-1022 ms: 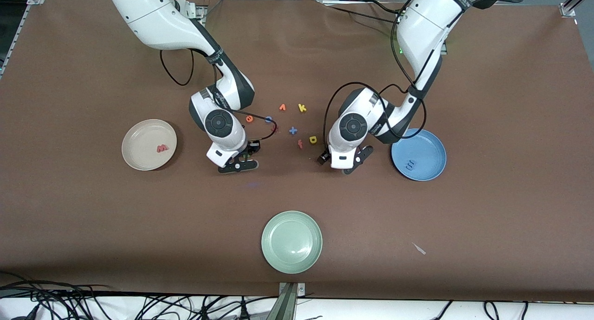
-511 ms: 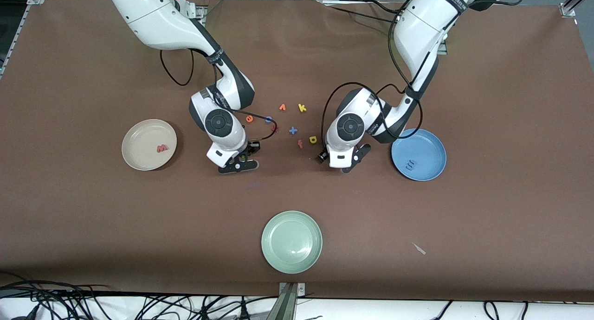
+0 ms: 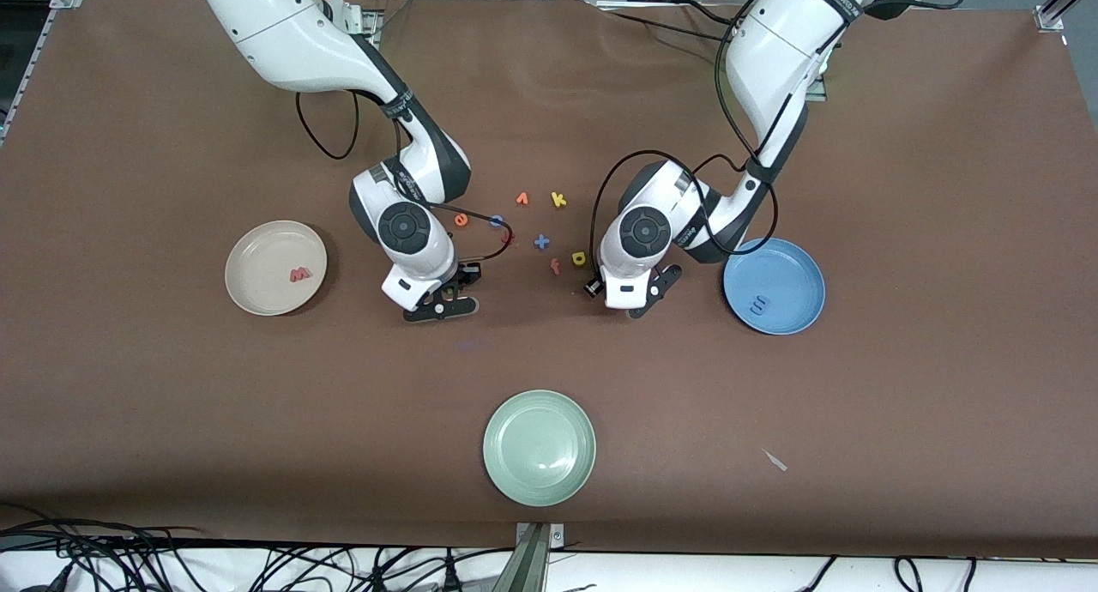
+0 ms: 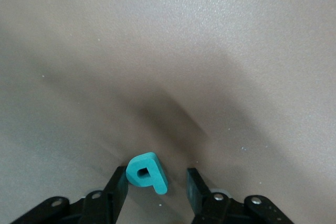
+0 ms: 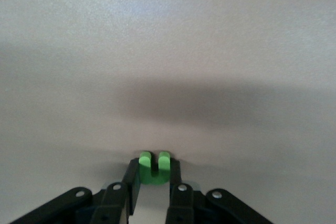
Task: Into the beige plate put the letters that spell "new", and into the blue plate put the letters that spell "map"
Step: 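Carry the teal letter to the blue plate while the right gripper carries green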
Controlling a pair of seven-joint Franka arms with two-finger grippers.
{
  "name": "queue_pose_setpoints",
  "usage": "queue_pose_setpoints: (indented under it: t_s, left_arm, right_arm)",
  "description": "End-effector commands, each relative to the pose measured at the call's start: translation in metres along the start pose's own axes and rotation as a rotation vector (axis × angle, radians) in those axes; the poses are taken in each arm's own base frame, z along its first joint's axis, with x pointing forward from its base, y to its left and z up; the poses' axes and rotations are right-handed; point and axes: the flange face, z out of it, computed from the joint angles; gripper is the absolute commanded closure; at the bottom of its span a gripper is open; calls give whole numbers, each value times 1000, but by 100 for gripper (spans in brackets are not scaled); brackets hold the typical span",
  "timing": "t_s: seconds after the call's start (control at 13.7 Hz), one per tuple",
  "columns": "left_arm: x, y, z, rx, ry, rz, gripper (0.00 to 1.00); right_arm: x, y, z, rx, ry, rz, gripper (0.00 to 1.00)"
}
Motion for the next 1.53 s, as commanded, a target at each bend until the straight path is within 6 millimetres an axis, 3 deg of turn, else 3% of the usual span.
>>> queue_pose_setpoints:
  t_s: [0.0, 0.15, 0.29, 0.51, 0.66, 0.95, 1.09, 1.17, 1.24, 1.31, 1.46]
  left_arm:
    - [1, -6, 5, 7, -19, -20, 78]
    - [2, -6, 4, 6, -16, -20, 87]
    - [4, -5, -1, 3, -5, -9, 91]
    - [10, -4, -25, -6, 47, 30, 92]
    - [9, -4, -24, -6, 47, 31, 94]
    - [16, 0, -54, -49, 64, 23, 99]
    - [34, -5, -72, -48, 81, 62, 100]
    - [43, -10, -81, -27, 79, 90, 100]
    - [50, -17, -90, 4, 78, 144, 100]
    - [62, -25, -100, 37, 70, 173, 100]
    - [103, -48, -113, 103, 38, 231, 100]
  right_arm:
    - [2, 17, -33, -15, -32, -30, 87]
    - [3, 53, -47, -45, -64, -122, 87]
    - [-15, 86, -57, -64, -75, -186, 86]
    - [-38, 138, -70, -80, -78, -271, 86]
    - [-57, 181, -67, -83, -70, -330, 86]
    - [-71, 251, -59, -89, -91, -428, 86]
    - [-72, 268, -55, -93, -104, -425, 85]
    - [-72, 270, -53, -94, -107, -424, 80]
    - [-72, 271, -51, -93, -112, -421, 57]
    - [-71, 271, -53, -93, -112, -403, 2]
    - [-69, 266, -61, -89, -122, -402, 0]
